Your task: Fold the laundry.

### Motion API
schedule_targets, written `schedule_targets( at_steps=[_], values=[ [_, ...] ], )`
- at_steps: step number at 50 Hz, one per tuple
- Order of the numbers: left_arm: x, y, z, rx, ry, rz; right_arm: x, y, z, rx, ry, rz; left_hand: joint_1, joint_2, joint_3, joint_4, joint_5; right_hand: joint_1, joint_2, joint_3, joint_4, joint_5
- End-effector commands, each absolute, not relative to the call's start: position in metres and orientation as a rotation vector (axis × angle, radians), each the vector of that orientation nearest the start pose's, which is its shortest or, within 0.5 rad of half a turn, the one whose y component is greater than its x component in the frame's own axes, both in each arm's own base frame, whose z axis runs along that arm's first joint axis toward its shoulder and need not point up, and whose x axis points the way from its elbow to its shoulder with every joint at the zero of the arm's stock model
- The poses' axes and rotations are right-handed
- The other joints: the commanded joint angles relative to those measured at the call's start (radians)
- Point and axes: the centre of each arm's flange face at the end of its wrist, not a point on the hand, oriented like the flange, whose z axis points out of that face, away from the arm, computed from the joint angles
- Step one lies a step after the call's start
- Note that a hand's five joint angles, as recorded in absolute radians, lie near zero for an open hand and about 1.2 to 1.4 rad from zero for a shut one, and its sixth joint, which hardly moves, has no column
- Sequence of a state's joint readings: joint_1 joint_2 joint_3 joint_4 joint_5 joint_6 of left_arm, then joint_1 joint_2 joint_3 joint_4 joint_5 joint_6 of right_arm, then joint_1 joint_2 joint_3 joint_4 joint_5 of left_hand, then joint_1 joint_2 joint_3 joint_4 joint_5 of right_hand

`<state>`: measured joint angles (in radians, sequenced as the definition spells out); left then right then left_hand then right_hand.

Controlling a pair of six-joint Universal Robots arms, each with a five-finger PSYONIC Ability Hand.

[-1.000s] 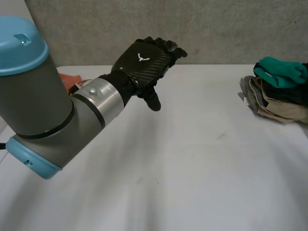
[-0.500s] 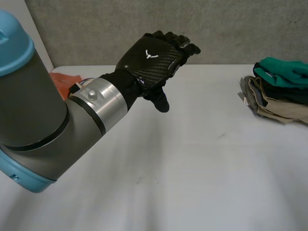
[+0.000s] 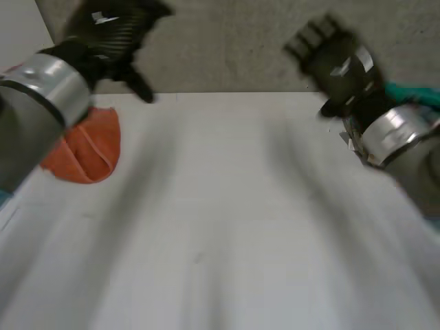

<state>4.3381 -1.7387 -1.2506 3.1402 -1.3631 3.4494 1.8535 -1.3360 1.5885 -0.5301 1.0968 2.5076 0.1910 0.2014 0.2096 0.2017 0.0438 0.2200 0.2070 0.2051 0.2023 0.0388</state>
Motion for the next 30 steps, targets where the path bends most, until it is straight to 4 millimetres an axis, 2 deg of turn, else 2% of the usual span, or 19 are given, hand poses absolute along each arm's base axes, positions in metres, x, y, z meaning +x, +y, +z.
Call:
schedule_targets(
  at_steps=[1, 2, 4, 6, 8, 9, 12, 13, 15, 16, 19, 21, 24, 30],
  values=[
    [-0.198, -0.354, 0.287, 0.903, 2.032, -2.118, 0.277, -0.258, 0.214, -1.424, 1.579, -2.127, 0.008, -0.003, -0.011, -0.003, -0.019, -0.046, -0.032, -0.031, -0.028, -0.039],
    [-0.189, -0.366, 0.269, 0.952, 2.028, -2.044, 0.276, -0.256, 0.209, -1.429, 1.6, -2.101, 0.008, -0.003, -0.011, -0.003, -0.019, -0.046, -0.032, -0.031, -0.028, -0.039],
    [-0.181, -0.377, 0.252, 1.022, 2.014, -1.973, 0.276, -0.25, 0.2, -1.44, 1.629, -2.053, 0.008, -0.003, -0.011, -0.003, -0.019, -0.046, -0.032, -0.031, -0.028, -0.039],
    [-0.168, -0.394, 0.224, 1.12, 1.995, -1.877, 0.276, -0.245, 0.188, -1.462, 1.659, -2.003, 0.014, 0.003, -0.005, 0.003, -0.014, -0.046, -0.032, -0.031, -0.028, -0.039],
    [-0.156, -0.406, 0.204, 1.16, 1.998, -1.82, 0.274, -0.244, 0.182, -1.474, 1.682, -1.984, 0.025, 0.015, 0.007, 0.015, -0.002, -0.046, -0.032, -0.031, -0.028, -0.039],
    [-0.146, -0.418, 0.186, 1.184, 1.997, -1.774, 0.272, -0.243, 0.177, -1.481, 1.702, -1.972, 0.031, 0.021, 0.013, 0.021, 0.004, -0.046, -0.032, -0.031, -0.028, -0.039],
    [-0.137, -0.43, 0.164, 1.199, 2.019, -1.724, 0.269, -0.243, 0.173, -1.478, 1.726, -1.962, 0.049, 0.038, 0.03, 0.038, 0.022, -0.046, -0.032, -0.031, -0.028, -0.039],
    [-0.132, -0.436, 0.151, 1.204, 2.034, -1.699, 0.268, -0.242, 0.171, -1.478, 1.734, -1.953, 0.09, 0.079, 0.071, 0.079, 0.062, -0.046, -0.032, -0.031, -0.028, -0.039],
    [-0.131, -0.439, 0.142, 1.209, 2.042, -1.69, 0.268, -0.241, 0.168, -1.481, 1.742, -1.941, 0.151, 0.141, 0.133, 0.141, 0.124, -0.046, -0.032, -0.031, -0.028, -0.039],
    [-0.123, -0.445, 0.135, 1.191, 2.048, -1.682, 0.268, -0.241, 0.167, -1.481, 1.746, -1.938, 0.198, 0.188, 0.18, 0.187, 0.171, -0.046, -0.032, -0.031, -0.028, -0.039],
    [-0.114, -0.451, 0.133, 1.161, 2.03, -1.685, 0.268, -0.241, 0.166, -1.481, 1.745, -1.935, 0.213, 0.203, 0.195, 0.202, 0.186, -0.046, -0.032, -0.031, -0.028, -0.039],
    [-0.104, -0.457, 0.129, 1.133, 2.008, -1.693, 0.268, -0.24, 0.165, -1.482, 1.742, -1.934, 0.351, 0.341, 0.332, 0.34, 0.324, -0.046, -0.032, -0.031, -0.028, -0.039],
    [-0.1, -0.464, 0.12, 1.12, 1.981, -1.702, 0.268, -0.241, 0.162, -1.483, 1.749, -1.922, 0.386, 0.376, 0.368, 0.376, 0.359, -0.046, -0.032, -0.031, -0.028, -0.039],
    [-0.098, -0.473, 0.119, 1.097, 1.916, -1.746, 0.268, -0.241, 0.159, -1.484, 1.757, -1.911, 0.592, 0.581, 0.573, 0.581, 0.565, -0.046, -0.032, -0.031, -0.028, -0.039]
  ],
)
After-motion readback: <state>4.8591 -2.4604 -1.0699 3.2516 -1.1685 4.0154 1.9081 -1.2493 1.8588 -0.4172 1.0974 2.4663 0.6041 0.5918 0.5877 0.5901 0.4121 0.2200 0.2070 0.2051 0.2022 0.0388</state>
